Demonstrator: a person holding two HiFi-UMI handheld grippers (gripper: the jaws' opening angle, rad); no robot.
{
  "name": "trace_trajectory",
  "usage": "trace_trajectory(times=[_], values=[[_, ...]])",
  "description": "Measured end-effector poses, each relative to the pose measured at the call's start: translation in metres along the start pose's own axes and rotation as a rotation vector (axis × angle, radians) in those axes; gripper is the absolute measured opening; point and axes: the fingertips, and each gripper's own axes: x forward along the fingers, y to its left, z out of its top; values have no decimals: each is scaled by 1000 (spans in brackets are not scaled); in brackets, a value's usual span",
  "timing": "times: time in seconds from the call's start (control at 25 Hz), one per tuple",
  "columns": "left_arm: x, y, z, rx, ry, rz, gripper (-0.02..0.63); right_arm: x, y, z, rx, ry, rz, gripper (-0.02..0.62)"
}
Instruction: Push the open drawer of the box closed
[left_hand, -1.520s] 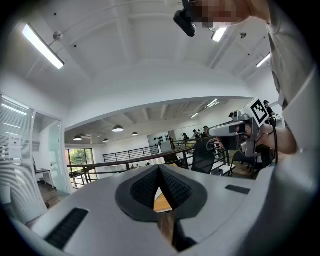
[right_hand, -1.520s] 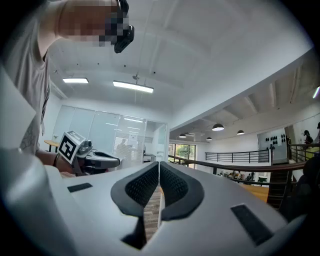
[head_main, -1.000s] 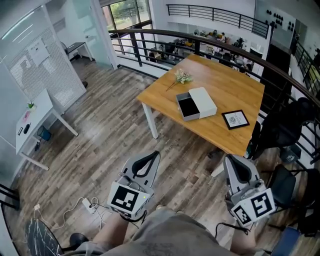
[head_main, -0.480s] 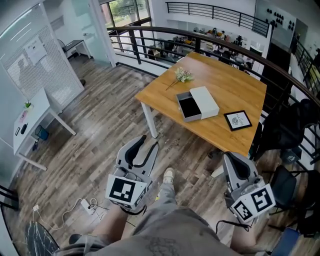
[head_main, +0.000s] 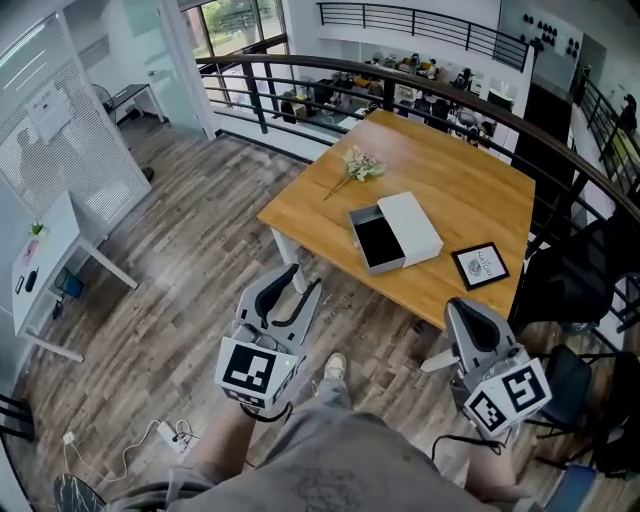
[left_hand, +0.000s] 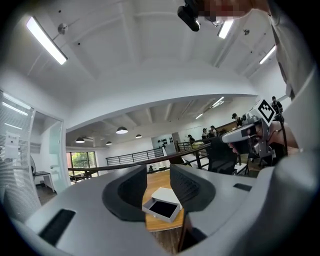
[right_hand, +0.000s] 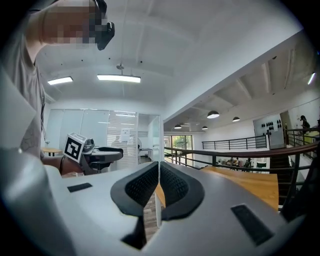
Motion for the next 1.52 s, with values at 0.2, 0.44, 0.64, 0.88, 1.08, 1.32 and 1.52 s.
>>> trace_trajectory(times=[0.2,0.44,0.64,0.88,1.08,1.32,1.52], values=[[56,25,-40,19,95,-71,156,55,-26,-17,32,63,-20,37],[124,52,-106,69,277,-170,156,117,-62,-35,47,176,-49,37],[164,66,-165,52,415,-251,157,164,-97,-55,63,262,-93,38],[212,71,-217,159,518,-357,160,219,-110,-76,96,325,-66,37],[238,59,-262,91,595,-477,160,248,-117,-90,153,372,-68,38],[260,51,-310,96,680,-552,163,265,-130,-114,188,439,-96,38],[269,38,-341,78,741,-579,164,270,-140,-141,216,502,-87,38]])
